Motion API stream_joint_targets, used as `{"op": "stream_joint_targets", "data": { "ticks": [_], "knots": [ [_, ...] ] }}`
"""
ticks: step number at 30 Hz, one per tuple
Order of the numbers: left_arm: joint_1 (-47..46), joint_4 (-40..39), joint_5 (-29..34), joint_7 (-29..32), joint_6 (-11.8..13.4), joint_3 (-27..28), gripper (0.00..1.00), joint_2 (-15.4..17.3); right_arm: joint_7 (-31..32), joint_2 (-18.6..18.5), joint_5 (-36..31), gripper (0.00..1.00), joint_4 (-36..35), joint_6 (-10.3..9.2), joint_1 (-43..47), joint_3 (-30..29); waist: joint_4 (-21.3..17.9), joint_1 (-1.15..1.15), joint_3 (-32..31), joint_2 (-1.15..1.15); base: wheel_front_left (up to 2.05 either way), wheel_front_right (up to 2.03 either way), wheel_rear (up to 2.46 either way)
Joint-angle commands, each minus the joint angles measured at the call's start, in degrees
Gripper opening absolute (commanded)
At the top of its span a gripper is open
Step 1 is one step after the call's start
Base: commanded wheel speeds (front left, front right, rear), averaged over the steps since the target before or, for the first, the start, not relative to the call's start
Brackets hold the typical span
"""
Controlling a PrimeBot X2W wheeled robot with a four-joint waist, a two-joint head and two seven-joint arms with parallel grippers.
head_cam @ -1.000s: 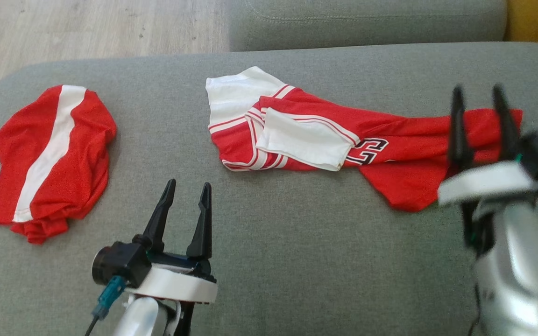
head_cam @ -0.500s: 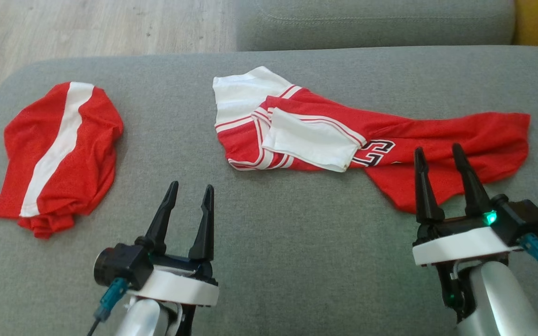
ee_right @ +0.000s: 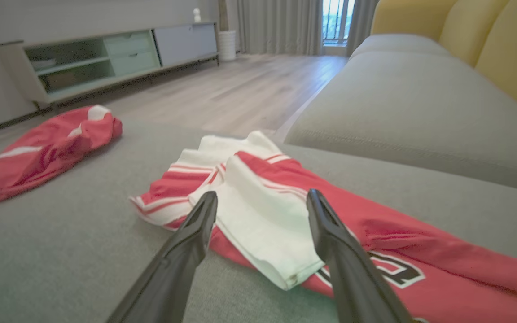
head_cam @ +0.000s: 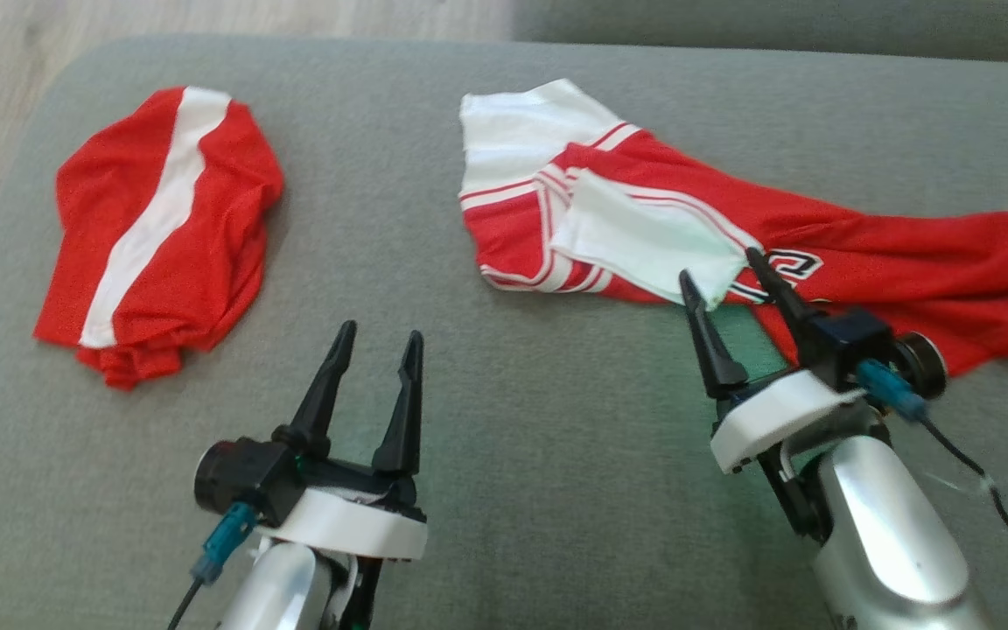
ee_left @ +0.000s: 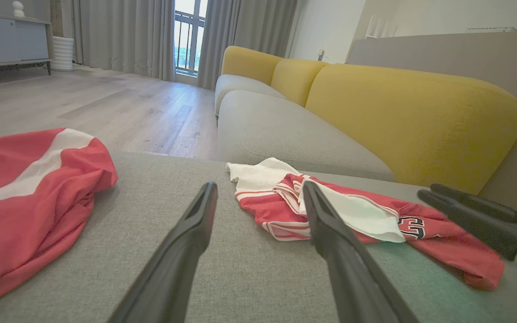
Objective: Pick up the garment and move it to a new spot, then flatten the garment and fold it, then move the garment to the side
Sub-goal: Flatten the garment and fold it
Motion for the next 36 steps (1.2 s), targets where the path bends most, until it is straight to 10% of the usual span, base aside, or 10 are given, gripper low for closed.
{"op": "stream_joint_targets", "data": {
  "ticks": [1,13,14,16,36],
  "knots": [
    [-2.30,-1.50,-0.69,-0.46,0.04,0.97,1.00,-0.05,0.99,-0.70,-1.20,1.00,0.81,-0.04,-3.01,2.19,1.81,-0.01,1.56,0.00,0.00,0.00,0.00],
    [-3.74,-1.24,-1.71,-0.46,0.75,-0.30,1.00,-0.05,1.30,-1.72,-6.30,1.00,16.16,-0.04,-8.97,-0.95,5.01,-0.01,3.69,0.00,0.00,0.00,0.00],
    [-3.78,-1.24,-1.71,-0.46,0.80,-0.31,1.00,-0.05,1.04,-1.55,-6.18,0.80,16.81,-0.04,-9.23,-1.23,4.99,-0.01,3.74,0.00,0.00,0.00,0.00],
    [-3.83,-1.11,-1.68,-0.46,0.96,-0.42,1.00,-0.05,0.51,-1.27,-6.23,0.00,17.99,-0.04,-9.71,-1.50,4.84,-0.01,3.70,0.00,0.00,0.00,0.00],
    [-1.88,-0.74,-1.04,-0.46,1.18,0.47,1.00,-0.05,-3.80,-1.93,-0.50,0.00,8.46,-0.04,-17.91,-0.65,0.60,-0.01,-1.16,0.00,0.00,0.00,0.00]
  ]
}}
